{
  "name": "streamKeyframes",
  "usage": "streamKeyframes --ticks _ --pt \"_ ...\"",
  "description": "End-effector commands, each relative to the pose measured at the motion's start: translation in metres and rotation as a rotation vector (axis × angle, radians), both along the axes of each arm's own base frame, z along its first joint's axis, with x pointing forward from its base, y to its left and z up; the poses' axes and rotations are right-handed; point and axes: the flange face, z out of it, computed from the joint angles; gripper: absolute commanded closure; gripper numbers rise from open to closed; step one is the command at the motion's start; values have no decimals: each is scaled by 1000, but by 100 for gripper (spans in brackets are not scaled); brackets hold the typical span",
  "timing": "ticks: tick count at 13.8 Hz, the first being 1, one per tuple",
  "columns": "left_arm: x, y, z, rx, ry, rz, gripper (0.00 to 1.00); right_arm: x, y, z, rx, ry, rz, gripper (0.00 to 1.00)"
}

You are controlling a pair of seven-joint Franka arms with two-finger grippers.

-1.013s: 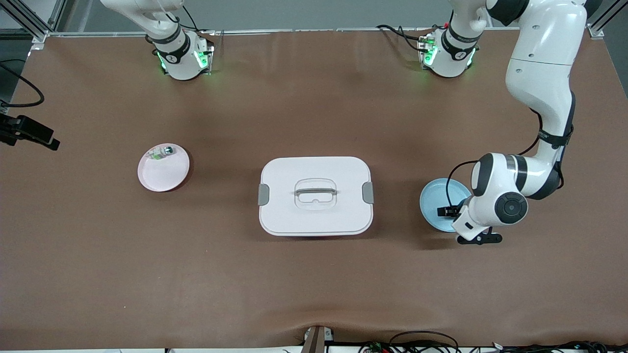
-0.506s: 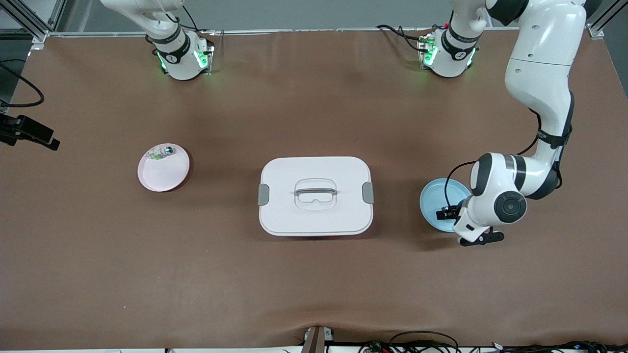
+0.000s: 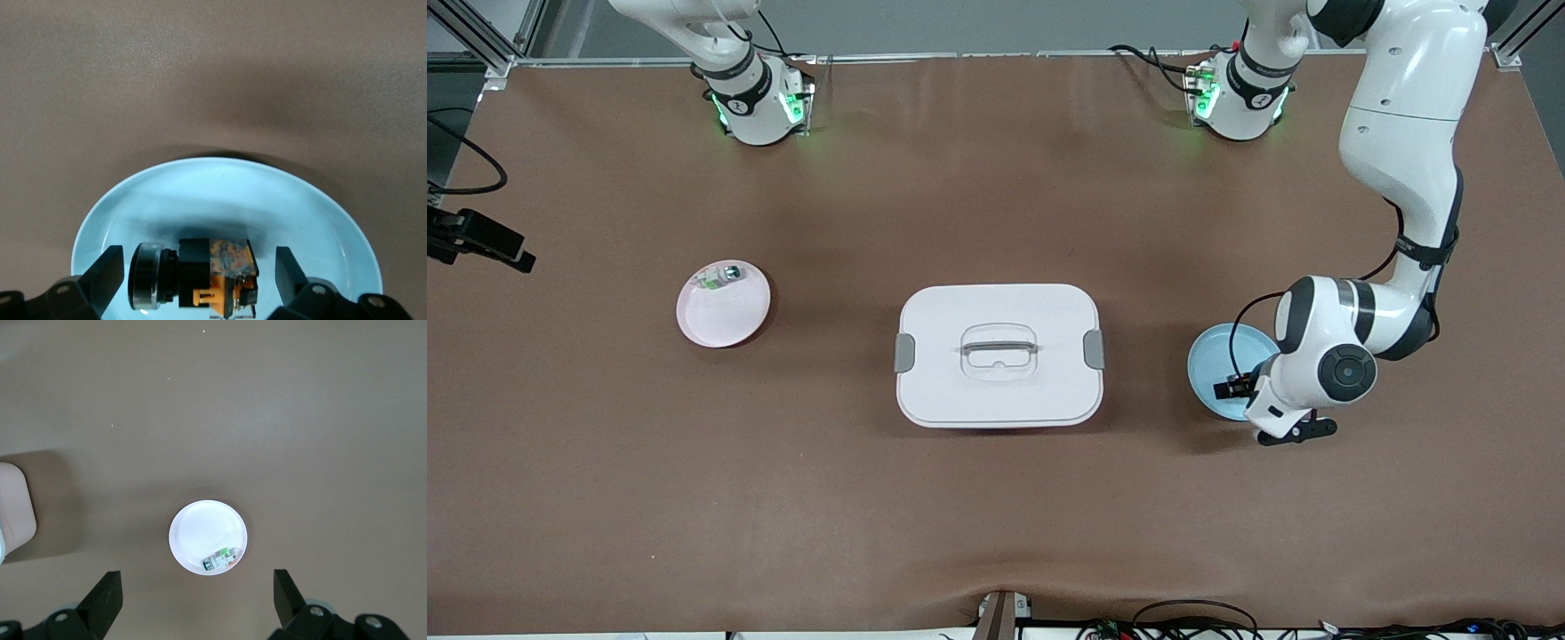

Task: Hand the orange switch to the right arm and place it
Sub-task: 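Close the left gripper on the orange switch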

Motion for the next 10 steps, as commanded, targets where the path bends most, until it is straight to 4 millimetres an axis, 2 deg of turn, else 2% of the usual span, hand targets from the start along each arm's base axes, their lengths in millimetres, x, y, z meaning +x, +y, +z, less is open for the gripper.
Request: streamKeyframes --ticks 1,2,4,6,8,10 --pt "0 -3 0 -10 -10 12 0 -6 -2 4 3 -11 8 0" --pt "-1 -3 -1 -10 -9 12 0 -6 -2 4 3 -11 8 0" --pt "0 -3 0 -10 -10 11 31 -6 -2 4 3 -11 8 0" --pt "-1 -4 -1 -10 -9 9 50 -6 -2 4 3 -11 8 0" --pt "-1 -5 -1 -10 -9 8 61 -6 -2 4 3 -11 8 0" --pt "-1 -6 1 -10 -12 8 63 -6 -2 4 3 -11 8 0"
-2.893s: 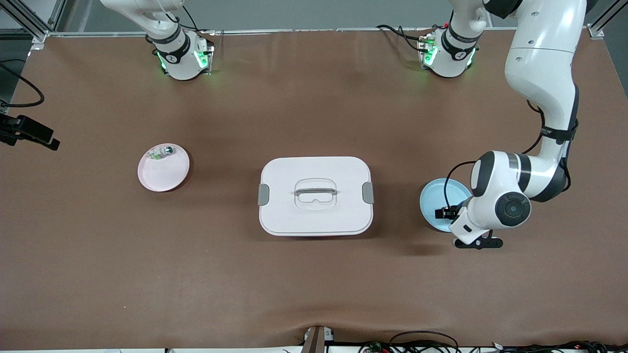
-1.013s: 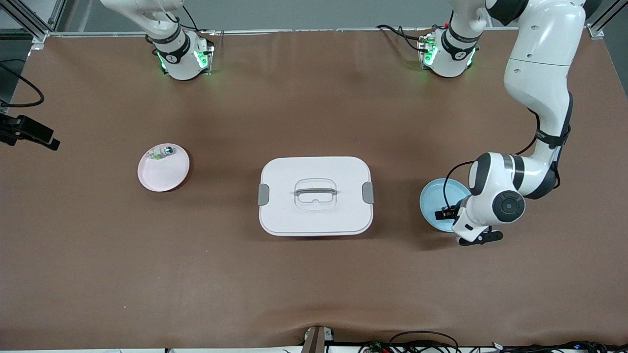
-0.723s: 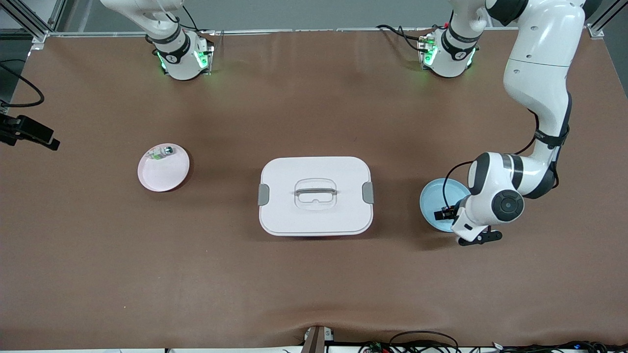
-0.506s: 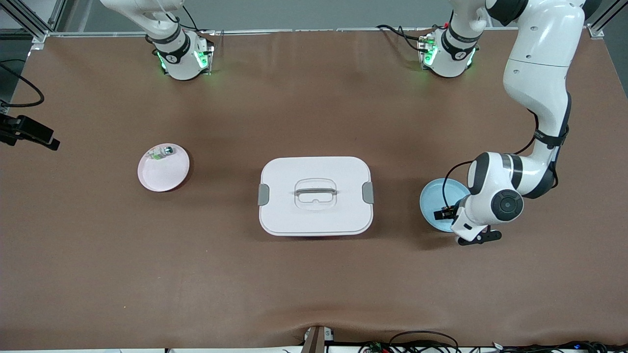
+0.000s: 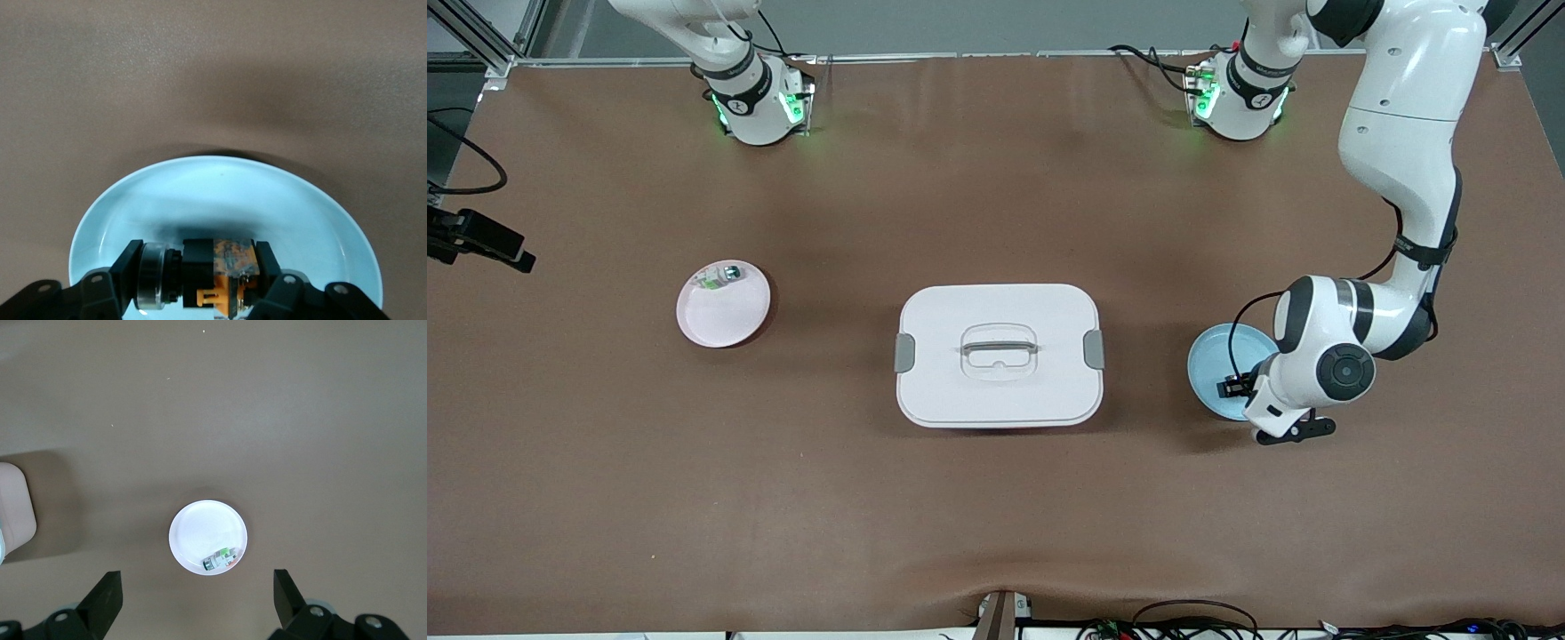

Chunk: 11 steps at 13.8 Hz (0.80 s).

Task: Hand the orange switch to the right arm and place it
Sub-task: 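Close the left gripper on the orange switch, then lift the orange switch with the left gripper and carry it over the box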

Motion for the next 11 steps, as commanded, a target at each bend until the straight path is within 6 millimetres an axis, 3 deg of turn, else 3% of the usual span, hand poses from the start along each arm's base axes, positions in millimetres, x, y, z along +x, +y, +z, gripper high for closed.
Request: streamKeyframes --ticks 1,4,6,8,11 --pt "0 -6 3 -9 -12 9 63 -6 -2 4 3 -11 8 0" --pt "0 -7 20 -10 -6 30 63 -6 -2 4 3 -11 8 0" --pt "0 -8 45 -17 -11 88 63 -6 -2 4 3 -11 8 0" --pt "2 -8 77 -75 -27 143 63 -6 -2 4 3 -11 8 0" --pt "-3 -15 142 -204 -9 265 63 -6 -2 4 3 -11 8 0"
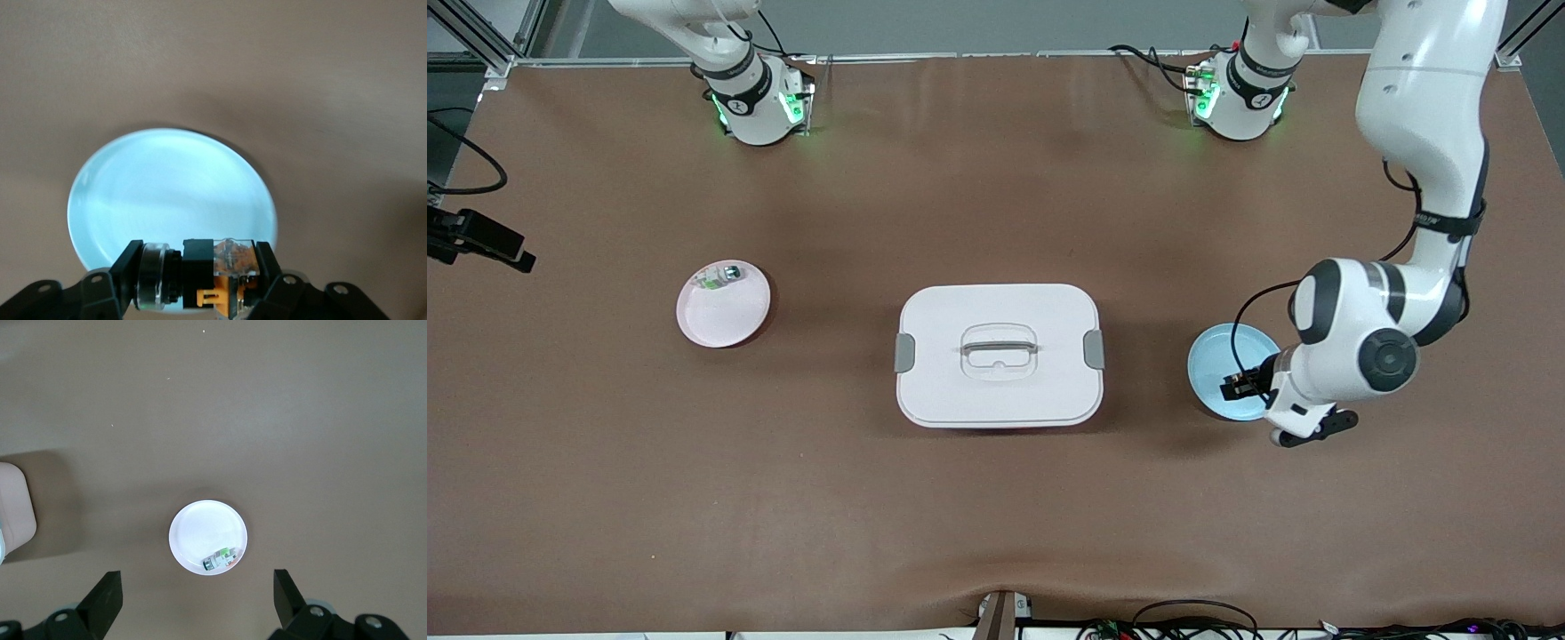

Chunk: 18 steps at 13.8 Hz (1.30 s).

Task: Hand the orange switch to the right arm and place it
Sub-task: 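Lift the orange switch with the left gripper and carry it over the box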

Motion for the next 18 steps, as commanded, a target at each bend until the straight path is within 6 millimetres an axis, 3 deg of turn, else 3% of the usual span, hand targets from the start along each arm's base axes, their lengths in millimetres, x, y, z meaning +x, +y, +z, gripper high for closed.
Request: streamKeyframes --ticks 1,5,6,12,18 --pt "-13 -8 62 -114 24 156 63 -6 -2 4 3 -11 6 0" --pt "-13 -30 105 -229 84 482 63 -6 -2 4 3 -11 8 0" --pt "-13 -44 113 -260 107 547 63 -6 -2 4 3 -11 8 0" --pt "-16 -139 171 -352 175 780 63 -5 5 9 2 -23 14 0" --pt "-46 -243 190 -431 189 1018 63 -4 3 23 -4 -54 9 0"
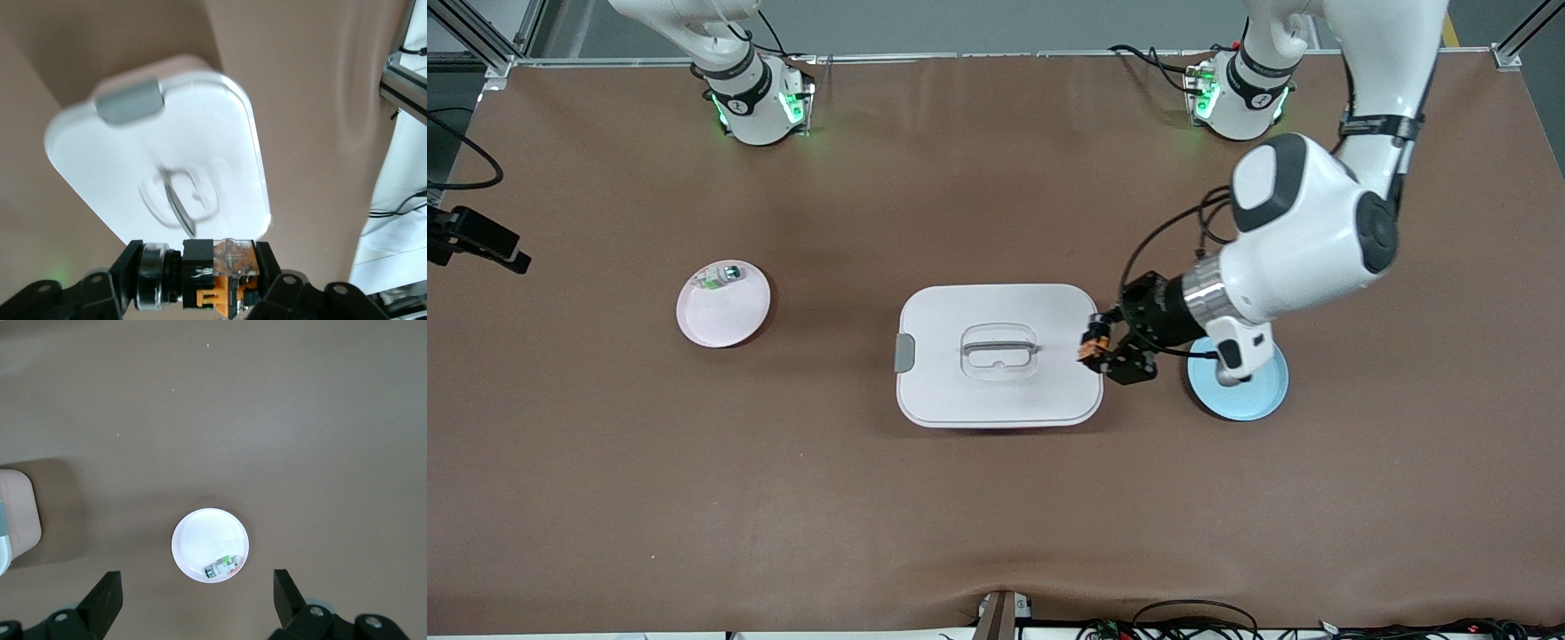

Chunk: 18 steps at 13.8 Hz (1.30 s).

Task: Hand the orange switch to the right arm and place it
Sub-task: 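Lift the orange switch with the left gripper and carry it over the box, then hold the switch out while the right gripper reaches toward it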

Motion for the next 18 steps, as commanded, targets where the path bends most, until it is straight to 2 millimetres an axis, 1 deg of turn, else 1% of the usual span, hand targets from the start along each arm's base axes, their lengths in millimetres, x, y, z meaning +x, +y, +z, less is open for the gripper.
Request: streamKeyframes --ticks 1,3,4,5,6,7,8,9,10,11,12,13,14,16,18 --pt "-14 -41 10 -44 17 80 63 -4 -1 10 -1 -15 4 0" --pt "-32 -74 15 -67 35 127 63 -1 0 11 -3 -21 11 0" --pt "-40 -92 24 -89 30 151 63 3 3 8 -6 -16 17 0" --pt "-46 -107 31 -107 53 188 63 6 11 5 -6 -12 31 0" --pt "-48 -114 40 -123 73 222 63 6 11 4 0 -11 27 0" --pt "-58 -130 47 -134 90 229 63 8 12 0 9 -5 29 0" --pt "-65 -140 53 -144 104 238 63 9 15 0 22 -5 36 0" --pt "-69 -145 55 -149 118 249 63 12 18 -8 33 8 41 0" --pt "-78 -156 57 -151 127 242 63 14 22 -16 53 23 55 0" --pt "-85 -165 54 -147 137 234 63 14 25 -22 101 31 106 0" --pt "-92 -172 54 -146 141 226 63 15 25 -34 186 37 152 0" --pt "-95 -175 54 -146 140 221 63 17 20 -41 270 25 153 0" --pt "-95 -177 53 -146 139 220 63 17 19 -52 343 30 136 0" --pt "-100 -184 52 -147 138 211 63 18 28 -64 451 31 122 0" --pt "-101 -185 53 -149 136 212 63 14 46 -82 568 70 118 0"
